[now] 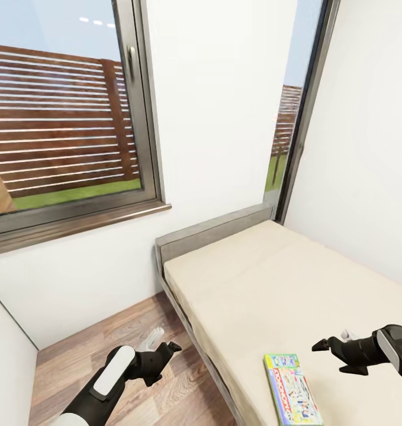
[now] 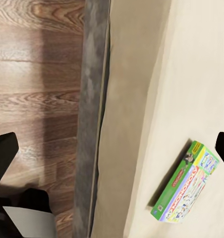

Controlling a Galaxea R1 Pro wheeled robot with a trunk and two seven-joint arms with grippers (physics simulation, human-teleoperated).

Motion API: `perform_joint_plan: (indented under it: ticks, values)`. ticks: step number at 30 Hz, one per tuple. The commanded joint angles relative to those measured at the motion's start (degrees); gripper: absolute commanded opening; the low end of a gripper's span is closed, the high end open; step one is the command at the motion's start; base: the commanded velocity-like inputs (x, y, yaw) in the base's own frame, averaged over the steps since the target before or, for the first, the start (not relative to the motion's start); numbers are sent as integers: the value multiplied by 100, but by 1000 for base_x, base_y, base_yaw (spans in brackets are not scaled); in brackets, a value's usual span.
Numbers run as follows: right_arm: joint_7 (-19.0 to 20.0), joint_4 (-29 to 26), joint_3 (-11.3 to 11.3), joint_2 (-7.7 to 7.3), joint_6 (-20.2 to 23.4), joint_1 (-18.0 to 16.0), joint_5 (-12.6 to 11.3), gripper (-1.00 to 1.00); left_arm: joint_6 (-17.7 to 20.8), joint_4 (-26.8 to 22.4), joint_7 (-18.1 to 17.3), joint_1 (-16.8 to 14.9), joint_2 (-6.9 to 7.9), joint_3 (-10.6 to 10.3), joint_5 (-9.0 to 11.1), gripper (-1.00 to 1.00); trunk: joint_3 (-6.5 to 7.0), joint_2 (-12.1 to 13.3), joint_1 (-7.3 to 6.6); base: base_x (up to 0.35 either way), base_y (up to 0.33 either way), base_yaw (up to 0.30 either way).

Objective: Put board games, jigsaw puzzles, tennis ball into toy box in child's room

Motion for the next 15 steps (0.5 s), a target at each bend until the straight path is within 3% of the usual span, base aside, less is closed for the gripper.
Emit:
perform_joint_plan:
  ticks: [1, 15]
  values:
    - [-27, -6, -16, -13, 44, 0, -51, 100, -1, -8, 55, -3, 2, -6, 61, 100, -24, -45, 22, 0, 0, 0]
    - [-13, -33, -13, -52, 44, 13, -54, 100, -1, -4, 52, -3, 4, -4, 69, 100, -276, -607, 330, 0, 0, 0]
